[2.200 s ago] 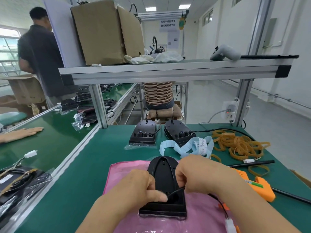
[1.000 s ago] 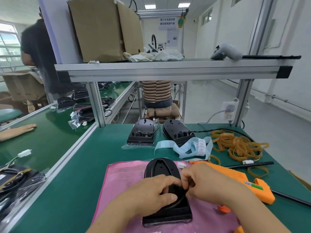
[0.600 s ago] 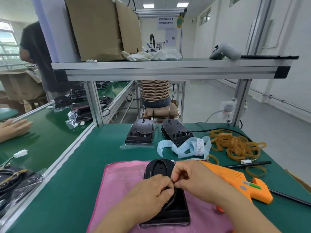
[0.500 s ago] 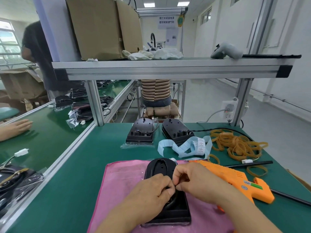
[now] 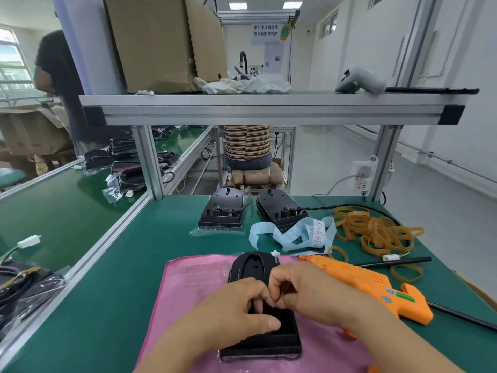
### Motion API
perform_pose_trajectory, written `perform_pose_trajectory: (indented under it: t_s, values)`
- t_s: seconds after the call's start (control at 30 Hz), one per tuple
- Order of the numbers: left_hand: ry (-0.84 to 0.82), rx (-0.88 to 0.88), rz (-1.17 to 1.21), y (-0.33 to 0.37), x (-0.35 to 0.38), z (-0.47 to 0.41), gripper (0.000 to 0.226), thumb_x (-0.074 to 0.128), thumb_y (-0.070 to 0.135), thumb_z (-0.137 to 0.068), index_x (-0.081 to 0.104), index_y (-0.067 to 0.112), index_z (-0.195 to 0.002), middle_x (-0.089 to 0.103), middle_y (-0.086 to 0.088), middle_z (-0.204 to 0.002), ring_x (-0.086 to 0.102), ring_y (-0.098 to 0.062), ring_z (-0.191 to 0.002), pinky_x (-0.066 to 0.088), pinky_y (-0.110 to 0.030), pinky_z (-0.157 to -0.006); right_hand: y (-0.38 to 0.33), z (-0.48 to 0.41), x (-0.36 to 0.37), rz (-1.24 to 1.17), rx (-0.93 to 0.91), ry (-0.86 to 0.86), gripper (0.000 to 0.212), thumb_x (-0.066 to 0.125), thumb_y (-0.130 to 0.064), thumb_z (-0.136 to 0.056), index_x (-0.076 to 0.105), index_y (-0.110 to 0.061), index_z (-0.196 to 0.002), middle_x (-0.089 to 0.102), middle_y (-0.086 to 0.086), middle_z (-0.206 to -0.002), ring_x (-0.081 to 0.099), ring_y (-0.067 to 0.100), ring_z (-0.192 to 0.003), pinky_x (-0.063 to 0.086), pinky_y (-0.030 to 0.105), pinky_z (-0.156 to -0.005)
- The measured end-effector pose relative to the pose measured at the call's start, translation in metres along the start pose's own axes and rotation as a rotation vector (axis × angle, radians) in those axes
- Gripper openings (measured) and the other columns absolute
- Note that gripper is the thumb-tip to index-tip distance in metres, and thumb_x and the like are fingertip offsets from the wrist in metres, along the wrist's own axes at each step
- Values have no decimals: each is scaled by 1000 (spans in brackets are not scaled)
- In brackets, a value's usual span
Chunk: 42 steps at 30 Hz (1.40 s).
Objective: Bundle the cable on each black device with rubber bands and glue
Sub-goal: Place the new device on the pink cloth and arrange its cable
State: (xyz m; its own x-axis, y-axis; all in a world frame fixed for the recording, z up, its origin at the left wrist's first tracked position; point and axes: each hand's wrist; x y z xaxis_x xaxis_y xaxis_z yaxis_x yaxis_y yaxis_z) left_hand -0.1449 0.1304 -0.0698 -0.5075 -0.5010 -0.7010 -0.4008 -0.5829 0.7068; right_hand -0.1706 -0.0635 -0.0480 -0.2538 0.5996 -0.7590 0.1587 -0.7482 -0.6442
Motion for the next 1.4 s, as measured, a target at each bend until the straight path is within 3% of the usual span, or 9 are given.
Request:
perform_pose_trajectory:
  t_s: [0.13, 0.27, 0.4, 0.5, 0.67, 0.77, 1.0, 1.17, 1.4]
  values:
    - [6, -31, -4, 2, 2, -2, 35, 79, 49, -66, 58, 48, -95, 54, 27, -79, 47, 7, -63, 37, -11, -59, 6, -1, 4, -98, 28, 15, 35, 72, -6, -83, 56, -37, -91, 60, -11, -82, 55, -3, -67, 48, 17, -65]
    - [21, -52, -10, 2, 4, -2, 51, 77, 53, -60, 47, 50, -101, 55, 26, -81, 48, 5, -64, 42, -17, -62, 3, -13, -2, 167, 30, 84, 45, 85, -22, -70, 51, -35, -98, 46, -15, -94, 50, 6, -82, 47, 27, -71]
    - [18, -59, 16, 1, 3, -1, 46, 77, 55, -59, 53, 46, -97, 54, 26, -73, 46, 4, -61, 40, -15, -59, 2, -21, -8, 183, 84, -5, 44, 88, -23, -66, 62, -25, -102, 57, -7, -100, 60, 12, -91, 54, 31, -80]
    - [35, -58, 51, 1, 0, -2, 29, 74, 54, -70, 63, 35, -89, 60, 21, -74, 49, 5, -61, 40, -12, -60, 5, -27, -14, 158, 86, -23, 22, 79, -19, -76, 70, -25, -95, 66, -9, -90, 64, 4, -83, 53, 19, -74]
    - [339, -26, -107, 0, 3, -26, 15, 59, 30, -94, 63, 25, -80, 56, 10, -88, 55, -5, -80, 46, -25, -78, -3, -44, -14, 222, 127, -3, 10, 66, -23, -88, 70, -23, -79, 69, -5, -76, 61, 6, -72, 52, 24, -72]
    - [518, 5, -202, 0, 4, -47, 22, 49, 12, -95, 65, 23, -104, 56, 5, -110, 52, -14, -102, 44, -34, -92, -6, -51, -13, 249, 168, -31, 9, 63, -16, -90, 69, -12, -86, 73, 7, -91, 69, 21, -88, 56, 36, -85]
    - [283, -51, -494, -16, 19, -72, 53, 36, 22, -102, 24, 26, -153, 21, 8, -160, 21, -16, -146, 27, -37, -117, 6, -52, -31, 55, 200, -88, 17, 56, -11, -89, 70, -17, -83, 67, -10, -70, 63, 1, -65, 44, 11, -60]
    - [248, -88, -531, -19, 19, -72, 55, 29, 28, -105, 11, 28, -157, 1, 11, -165, 3, -16, -152, 14, -40, -122, 35, -54, -41, -9, 264, 241, 16, 59, -13, -86, 68, -21, -75, 69, -9, -70, 57, 2, -61, 47, 18, -61]
    - [272, -56, -508, -26, 21, -75, 54, 29, 27, -105, 12, 28, -157, 11, 12, -163, 5, -15, -151, 14, -38, -123, 60, -53, -38, -23, 332, 374, 17, 57, -12, -86, 68, -20, -75, 70, -7, -68, 67, 9, -70, 54, 25, -67]
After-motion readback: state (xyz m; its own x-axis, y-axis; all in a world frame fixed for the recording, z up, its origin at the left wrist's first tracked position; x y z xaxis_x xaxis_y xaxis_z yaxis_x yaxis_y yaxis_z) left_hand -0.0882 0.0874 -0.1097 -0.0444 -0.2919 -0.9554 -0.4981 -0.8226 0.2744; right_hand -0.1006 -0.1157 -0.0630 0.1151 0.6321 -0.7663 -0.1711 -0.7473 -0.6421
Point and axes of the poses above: each hand's wrist, its own z-axis away from the middle knuckle, its own x-axis out of the palm, y = z × x
